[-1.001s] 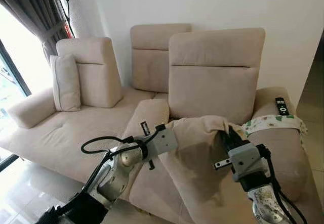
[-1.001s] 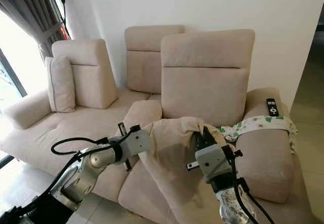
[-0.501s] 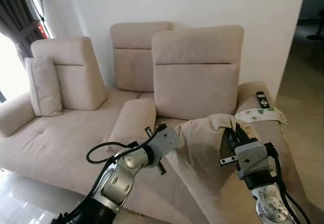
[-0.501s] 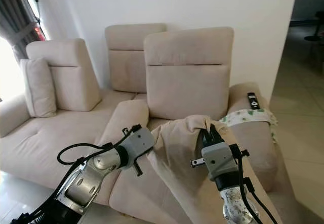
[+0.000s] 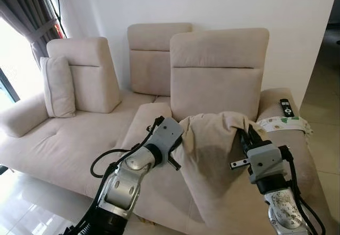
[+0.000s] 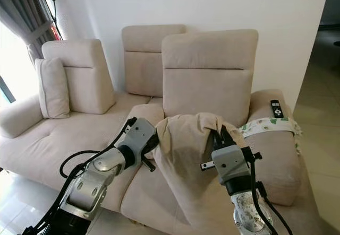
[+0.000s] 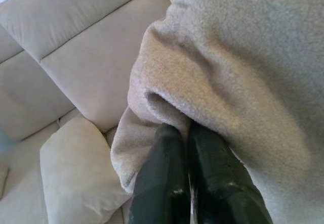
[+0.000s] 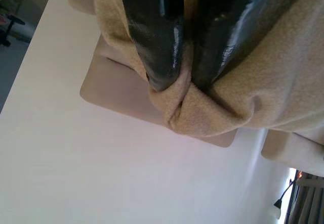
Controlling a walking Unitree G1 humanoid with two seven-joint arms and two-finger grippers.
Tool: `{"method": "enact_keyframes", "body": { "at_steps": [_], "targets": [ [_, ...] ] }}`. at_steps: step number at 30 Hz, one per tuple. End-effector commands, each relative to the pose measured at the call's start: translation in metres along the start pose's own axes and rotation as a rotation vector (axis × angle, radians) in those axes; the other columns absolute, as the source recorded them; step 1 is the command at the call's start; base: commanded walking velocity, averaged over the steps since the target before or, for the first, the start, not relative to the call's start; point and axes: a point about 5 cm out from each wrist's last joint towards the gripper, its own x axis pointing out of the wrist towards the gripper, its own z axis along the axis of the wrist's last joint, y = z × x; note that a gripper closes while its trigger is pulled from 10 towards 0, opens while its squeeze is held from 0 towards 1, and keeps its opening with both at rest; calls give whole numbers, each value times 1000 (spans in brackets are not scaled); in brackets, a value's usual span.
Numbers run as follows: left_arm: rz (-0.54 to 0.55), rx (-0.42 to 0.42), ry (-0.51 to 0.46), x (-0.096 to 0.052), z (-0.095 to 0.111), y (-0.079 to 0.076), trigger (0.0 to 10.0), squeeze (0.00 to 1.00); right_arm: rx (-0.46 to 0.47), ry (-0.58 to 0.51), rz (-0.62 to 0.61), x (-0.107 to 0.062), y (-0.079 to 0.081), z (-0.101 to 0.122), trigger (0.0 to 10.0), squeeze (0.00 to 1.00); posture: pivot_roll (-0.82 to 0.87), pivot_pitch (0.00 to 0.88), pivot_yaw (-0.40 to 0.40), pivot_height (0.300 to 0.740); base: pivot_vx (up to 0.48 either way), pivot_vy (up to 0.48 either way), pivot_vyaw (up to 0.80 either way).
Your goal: Move the pillow to the sofa from floor
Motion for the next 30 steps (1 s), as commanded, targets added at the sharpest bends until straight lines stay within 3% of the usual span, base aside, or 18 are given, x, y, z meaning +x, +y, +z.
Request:
{"method": "enact_keyframes", "body": {
  "at_steps": [1, 30],
  "targets": [
    [-76, 6, -119, 3, 21, -13, 10000, 0, 22, -93, 54, 5, 11, 16, 10000, 0, -47, 0, 134, 740, 0, 0, 0],
    [-94, 2, -131, 5, 24, -16, 10000, 0, 17, -92, 61, 6, 13, 14, 10000, 0, -52, 0, 137, 740, 280, 0, 0]
  ]
}}
